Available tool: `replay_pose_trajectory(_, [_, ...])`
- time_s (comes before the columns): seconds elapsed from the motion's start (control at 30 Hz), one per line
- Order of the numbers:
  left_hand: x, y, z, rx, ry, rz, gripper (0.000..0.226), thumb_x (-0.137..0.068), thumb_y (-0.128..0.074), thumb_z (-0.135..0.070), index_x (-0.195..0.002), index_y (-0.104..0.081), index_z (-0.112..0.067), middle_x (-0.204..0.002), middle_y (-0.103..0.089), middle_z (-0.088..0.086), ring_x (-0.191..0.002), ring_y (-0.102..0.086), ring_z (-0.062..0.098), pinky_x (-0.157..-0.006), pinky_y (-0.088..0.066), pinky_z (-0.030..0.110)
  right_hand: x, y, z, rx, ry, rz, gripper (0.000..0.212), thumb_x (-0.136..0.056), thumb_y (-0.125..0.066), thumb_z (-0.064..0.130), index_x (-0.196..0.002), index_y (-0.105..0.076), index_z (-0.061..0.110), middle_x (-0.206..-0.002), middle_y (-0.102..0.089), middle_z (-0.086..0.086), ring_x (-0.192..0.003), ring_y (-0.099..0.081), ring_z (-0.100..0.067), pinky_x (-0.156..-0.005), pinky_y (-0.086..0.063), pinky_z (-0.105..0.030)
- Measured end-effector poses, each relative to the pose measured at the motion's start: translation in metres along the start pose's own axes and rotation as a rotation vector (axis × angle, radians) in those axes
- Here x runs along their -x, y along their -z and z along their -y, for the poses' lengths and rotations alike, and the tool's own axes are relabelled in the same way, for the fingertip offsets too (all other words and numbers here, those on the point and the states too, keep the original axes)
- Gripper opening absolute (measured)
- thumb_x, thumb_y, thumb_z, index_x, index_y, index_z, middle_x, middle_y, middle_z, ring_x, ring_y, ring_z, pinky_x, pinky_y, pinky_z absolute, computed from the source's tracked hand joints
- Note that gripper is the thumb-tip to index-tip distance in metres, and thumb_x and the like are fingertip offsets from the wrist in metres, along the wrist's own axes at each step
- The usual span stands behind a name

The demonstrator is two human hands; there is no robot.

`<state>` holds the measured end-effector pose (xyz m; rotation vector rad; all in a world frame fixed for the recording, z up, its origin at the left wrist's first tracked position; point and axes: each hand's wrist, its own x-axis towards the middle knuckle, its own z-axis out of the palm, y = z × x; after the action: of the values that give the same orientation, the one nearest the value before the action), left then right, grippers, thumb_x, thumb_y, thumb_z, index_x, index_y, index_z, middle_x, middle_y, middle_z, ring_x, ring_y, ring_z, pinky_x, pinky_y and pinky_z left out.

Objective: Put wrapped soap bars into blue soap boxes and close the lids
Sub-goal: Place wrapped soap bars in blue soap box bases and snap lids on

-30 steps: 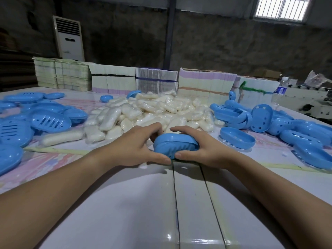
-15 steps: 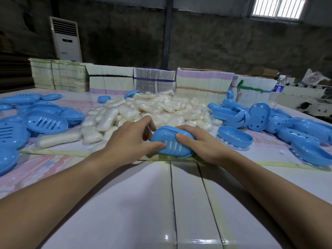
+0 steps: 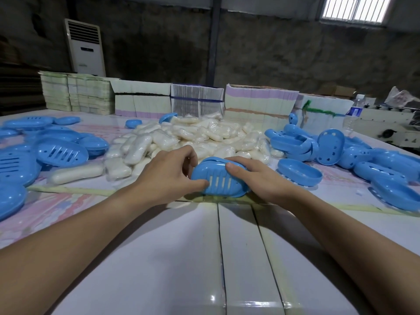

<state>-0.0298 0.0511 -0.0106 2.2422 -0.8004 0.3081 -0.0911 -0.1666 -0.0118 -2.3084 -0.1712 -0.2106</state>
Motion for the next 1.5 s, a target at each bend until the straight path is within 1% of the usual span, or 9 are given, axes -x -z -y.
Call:
replay_pose_trajectory(0.23, [0.001,0.003,0.004,-0.004,-0.025,0.033,0.035,-0.066,-0.083,-0.039,-0.085,-0.054,-0.031,-0.083,-0.068,-0.007,-0.084,-0.064,0.017,-0.076,-0.055,0.05,0.006,0.006,0.0,-0.126,-0.056,0.11,0.02,-0.1,-0.046,0.044,-0.118,-0.052,0.049,-0.108,-0.058,0.023,-0.089,-0.059,0.016,-0.068,-0.045,-0.003])
replay_pose_trajectory(0.5, [0.001,-0.001,0.01,-0.033,-0.059,-0.003,0.035,-0.071,-0.082,-0.039,-0.09,-0.053,-0.033,-0.087,-0.065,-0.013,-0.079,-0.065,0.012,-0.076,-0.057,0.047,0.006,0.006,0.002,-0.163,-0.068,0.155,0.024,-0.102,-0.042,0.042,-0.121,-0.048,0.055,-0.115,-0.054,0.029,-0.096,-0.057,0.018,-0.071,-0.046,-0.003])
replay_pose_trajectory(0.63, [0.0,-0.006,0.011,-0.076,-0.073,-0.008,0.035,-0.073,-0.08,-0.046,-0.093,-0.052,-0.036,-0.09,-0.065,-0.015,-0.078,-0.065,0.008,-0.079,-0.054,0.045,0.005,0.004,0.003,-0.114,-0.052,0.155,0.035,-0.102,-0.042,0.041,-0.137,-0.04,0.049,-0.117,-0.047,0.029,-0.09,-0.054,0.022,-0.068,-0.042,0.0])
replay_pose_trajectory(0.73, [0.0,-0.008,0.012,-0.093,-0.088,-0.035,0.036,-0.074,-0.079,-0.048,-0.093,-0.051,-0.038,-0.089,-0.063,-0.022,-0.086,-0.063,0.004,-0.082,-0.053,0.044,0.007,0.006,0.003,-0.147,-0.038,0.171,0.035,-0.103,-0.041,0.038,-0.136,-0.04,0.048,-0.124,-0.05,0.023,-0.101,-0.057,0.012,-0.079,-0.048,-0.007])
replay_pose_trajectory(0.87, [-0.001,-0.009,0.012,-0.076,-0.117,-0.088,0.038,-0.067,-0.081,-0.048,-0.091,-0.053,-0.039,-0.086,-0.062,-0.025,-0.09,-0.061,0.001,-0.075,-0.055,0.041,0.009,0.009,0.005,-0.191,-0.02,0.169,0.031,-0.103,-0.041,0.032,-0.13,-0.045,0.048,-0.131,-0.053,0.012,-0.114,-0.058,-0.009,-0.096,-0.051,-0.025])
replay_pose_trajectory(1.1, [0.001,-0.009,0.01,-0.173,-0.206,-0.197,0.031,-0.066,-0.086,-0.042,-0.083,-0.062,-0.033,-0.079,-0.066,-0.014,-0.079,-0.061,0.013,-0.064,-0.051,0.037,0.008,0.005,0.008,-0.171,-0.019,0.134,0.036,-0.104,-0.039,0.03,-0.138,-0.043,0.041,-0.125,-0.055,0.013,-0.107,-0.059,-0.009,-0.084,-0.052,-0.016])
replay_pose_trajectory(1.23, [0.003,-0.007,0.006,-0.458,-0.463,-0.294,0.032,-0.068,-0.087,-0.038,-0.079,-0.061,-0.021,-0.066,-0.061,-0.006,-0.061,-0.046,0.017,-0.048,-0.027,0.022,0.007,0.004,0.007,-0.166,-0.016,0.132,0.031,-0.104,-0.037,0.032,-0.131,-0.043,0.046,-0.125,-0.056,0.009,-0.107,-0.06,-0.012,-0.091,-0.053,-0.026])
replay_pose_trajectory(1.4, [0.006,-0.004,0.004,-0.535,-0.567,-0.276,0.033,-0.071,-0.086,-0.038,-0.08,-0.063,-0.017,-0.066,-0.06,-0.001,-0.06,-0.057,0.026,-0.043,-0.038,0.03,0.006,0.001,0.007,-0.111,-0.006,0.138,0.024,-0.101,-0.044,0.042,-0.12,-0.045,0.057,-0.119,-0.055,0.017,-0.098,-0.061,0.002,-0.08,-0.051,-0.017])
replay_pose_trajectory(1.5, [0.005,-0.004,0.003,-0.554,-0.587,-0.275,0.028,-0.078,-0.081,-0.039,-0.082,-0.065,-0.016,-0.068,-0.061,0.0,-0.061,-0.058,0.027,-0.045,-0.034,0.028,0.007,0.001,0.006,-0.093,0.026,0.141,0.046,-0.084,-0.062,0.053,-0.126,-0.042,0.054,-0.118,-0.054,0.017,-0.096,-0.06,0.004,-0.076,-0.05,-0.014])
